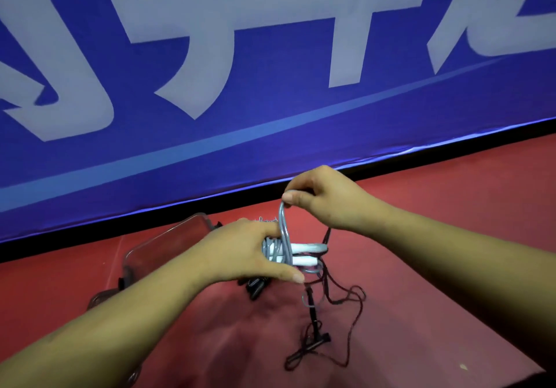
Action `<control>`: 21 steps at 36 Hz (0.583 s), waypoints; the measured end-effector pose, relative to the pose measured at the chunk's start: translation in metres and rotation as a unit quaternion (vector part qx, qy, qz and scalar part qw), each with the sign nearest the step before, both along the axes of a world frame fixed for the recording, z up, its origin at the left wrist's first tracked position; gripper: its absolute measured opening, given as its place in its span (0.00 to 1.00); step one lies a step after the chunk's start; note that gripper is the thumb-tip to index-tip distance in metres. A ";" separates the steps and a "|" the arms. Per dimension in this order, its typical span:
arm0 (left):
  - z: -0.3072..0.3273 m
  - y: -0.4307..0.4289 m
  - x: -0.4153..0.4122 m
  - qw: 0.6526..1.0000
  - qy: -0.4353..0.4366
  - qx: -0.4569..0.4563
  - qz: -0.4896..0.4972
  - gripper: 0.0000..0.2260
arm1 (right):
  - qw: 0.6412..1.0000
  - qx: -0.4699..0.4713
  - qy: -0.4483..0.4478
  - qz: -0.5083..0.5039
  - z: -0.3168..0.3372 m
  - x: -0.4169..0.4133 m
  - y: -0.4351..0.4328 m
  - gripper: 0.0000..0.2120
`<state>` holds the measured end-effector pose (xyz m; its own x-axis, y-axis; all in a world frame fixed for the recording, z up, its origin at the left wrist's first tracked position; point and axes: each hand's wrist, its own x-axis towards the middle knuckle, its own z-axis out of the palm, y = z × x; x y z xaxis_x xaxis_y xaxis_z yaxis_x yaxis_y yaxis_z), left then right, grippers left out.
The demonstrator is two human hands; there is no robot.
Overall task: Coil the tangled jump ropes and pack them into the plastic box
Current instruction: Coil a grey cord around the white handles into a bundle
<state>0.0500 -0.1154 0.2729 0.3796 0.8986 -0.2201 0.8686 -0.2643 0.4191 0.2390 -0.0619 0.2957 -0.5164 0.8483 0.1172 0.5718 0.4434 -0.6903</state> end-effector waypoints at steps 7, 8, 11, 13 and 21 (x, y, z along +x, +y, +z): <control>0.029 -0.007 0.013 0.962 -0.260 0.053 0.061 0.13 | 0.967 -0.163 0.192 -0.026 -0.019 0.023 0.014 0.09; 0.035 -0.006 0.013 0.945 -0.313 0.050 0.086 0.12 | 0.954 -0.198 0.225 -0.022 -0.024 0.027 0.016 0.11; 0.044 0.003 0.006 0.897 -0.418 0.052 0.135 0.13 | 0.916 -0.307 0.255 0.039 -0.038 0.032 0.015 0.14; 0.045 0.008 0.001 0.875 -0.456 0.061 0.151 0.13 | 0.910 -0.334 0.230 0.080 -0.046 0.032 0.014 0.15; 0.059 0.023 -0.021 0.759 -0.607 0.077 0.222 0.03 | 0.930 -0.338 -0.128 0.063 -0.111 0.052 0.003 0.11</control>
<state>0.0290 -0.0927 0.3322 -0.1292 0.9770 0.1699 -0.1144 -0.1848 0.9761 0.2913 -0.0591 0.1843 -0.5550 0.6143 -0.5609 0.7282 0.0327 -0.6846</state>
